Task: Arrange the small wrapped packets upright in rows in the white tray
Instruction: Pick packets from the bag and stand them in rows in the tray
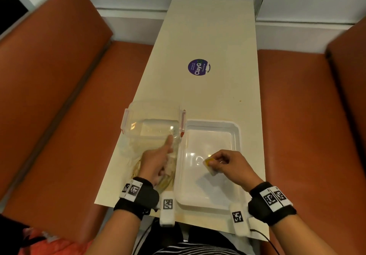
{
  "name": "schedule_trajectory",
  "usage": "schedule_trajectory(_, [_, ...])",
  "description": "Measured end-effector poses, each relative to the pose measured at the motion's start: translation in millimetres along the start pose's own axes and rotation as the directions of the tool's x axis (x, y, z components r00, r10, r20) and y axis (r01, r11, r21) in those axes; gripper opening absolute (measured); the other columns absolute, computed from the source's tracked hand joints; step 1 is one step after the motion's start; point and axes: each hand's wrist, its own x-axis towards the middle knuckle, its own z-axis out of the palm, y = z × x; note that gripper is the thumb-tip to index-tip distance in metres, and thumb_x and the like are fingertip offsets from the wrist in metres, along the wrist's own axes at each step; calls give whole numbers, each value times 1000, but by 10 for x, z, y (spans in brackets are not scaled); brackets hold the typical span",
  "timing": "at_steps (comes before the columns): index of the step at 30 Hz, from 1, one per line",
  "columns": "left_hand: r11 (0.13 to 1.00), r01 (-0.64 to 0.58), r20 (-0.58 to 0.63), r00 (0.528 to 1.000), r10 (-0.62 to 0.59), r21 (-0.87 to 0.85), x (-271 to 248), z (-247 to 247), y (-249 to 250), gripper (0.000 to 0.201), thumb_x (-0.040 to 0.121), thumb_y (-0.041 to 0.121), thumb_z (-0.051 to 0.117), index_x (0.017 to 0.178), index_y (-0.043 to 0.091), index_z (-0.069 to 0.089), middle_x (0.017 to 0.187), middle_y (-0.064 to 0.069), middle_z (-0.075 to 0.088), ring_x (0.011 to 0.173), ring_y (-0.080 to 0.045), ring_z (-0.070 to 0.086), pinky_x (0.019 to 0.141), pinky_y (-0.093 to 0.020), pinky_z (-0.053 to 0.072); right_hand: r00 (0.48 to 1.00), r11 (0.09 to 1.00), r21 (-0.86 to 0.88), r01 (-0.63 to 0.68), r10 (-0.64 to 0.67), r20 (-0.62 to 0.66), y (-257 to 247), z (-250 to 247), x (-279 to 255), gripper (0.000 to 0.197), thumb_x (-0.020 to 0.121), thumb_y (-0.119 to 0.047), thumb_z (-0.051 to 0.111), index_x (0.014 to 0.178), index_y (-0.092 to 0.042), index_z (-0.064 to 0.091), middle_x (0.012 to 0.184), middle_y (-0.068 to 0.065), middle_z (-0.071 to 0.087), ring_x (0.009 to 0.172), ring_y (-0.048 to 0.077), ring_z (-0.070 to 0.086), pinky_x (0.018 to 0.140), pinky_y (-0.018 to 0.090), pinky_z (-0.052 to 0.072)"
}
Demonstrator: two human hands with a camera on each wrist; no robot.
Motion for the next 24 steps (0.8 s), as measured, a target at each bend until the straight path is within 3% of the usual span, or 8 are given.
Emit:
schedule_trajectory(2, [992,43,-53,997,-49,-119,138,-107,74,59,85,76,66,97,20,79,66,4,50,50,-11,37,45,-25,32,998,999,-2,-43,43,-55,94,-50,11,8,87,-32,82,91,-26,79,87,-5,79,85,17,75,90,41,60])
schedule_trajectory(5, [989,30,-117,992,-47,-142,390,-196,220,43,95,50,68,102,9,78,65,2,50,48,-12,37,44,-24,29,993,994,-53,-92,88,-82,229,-76,9,10,87,-36,82,90,-27,78,85,-8,78,85,14,74,87,38,59])
schedule_trajectory(8, [996,-26,-209,978,8,-86,569,-217,424,33,96,35,62,93,5,75,64,0,51,48,-16,38,44,-24,29,990,989,-100,-110,100,-103,330,-56,-12,11,88,-39,81,90,-29,77,84,-9,77,84,12,73,82,33,59])
schedule_trajectory(14, [996,-48,-180,983,33,-78,829,-211,641,33,98,37,58,90,8,70,61,1,49,46,-15,37,42,-22,29,967,983,-138,-122,86,-241,379,-50,-94,14,89,-46,78,88,-33,74,83,-14,74,79,6,68,72,25,50])
schedule_trajectory(17, [995,-57,-182,982,41,-83,821,-214,677,47,99,52,61,95,7,74,62,1,51,46,-14,38,42,-22,30,949,957,-249,-146,64,-310,432,-49,-99,15,90,-53,74,87,-38,72,84,-23,71,79,2,66,83,33,51])
schedule_trajectory(19, [999,-32,-162,986,26,-34,692,-187,637,52,95,63,64,95,12,75,66,2,52,48,-13,38,44,-25,33,935,941,-291,-175,66,-348,447,-65,-98,16,91,-54,72,88,-38,72,84,-25,69,78,-1,63,91,41,52])
schedule_trajectory(22, [982,-47,-58,997,58,180,404,-1,401,43,91,58,73,92,15,76,66,2,54,50,-15,43,50,-26,39,925,942,-279,-189,75,-373,456,-75,-81,16,91,-52,72,91,-36,74,85,-25,70,79,-1,63,94,45,52])
schedule_trajectory(24, [885,-164,75,986,146,437,261,200,138,41,90,52,77,73,15,70,59,3,59,50,-15,51,58,-27,45,922,940,-286,-188,68,-381,469,-85,-86,16,92,-53,71,91,-36,73,85,-25,70,80,0,63,96,45,51])
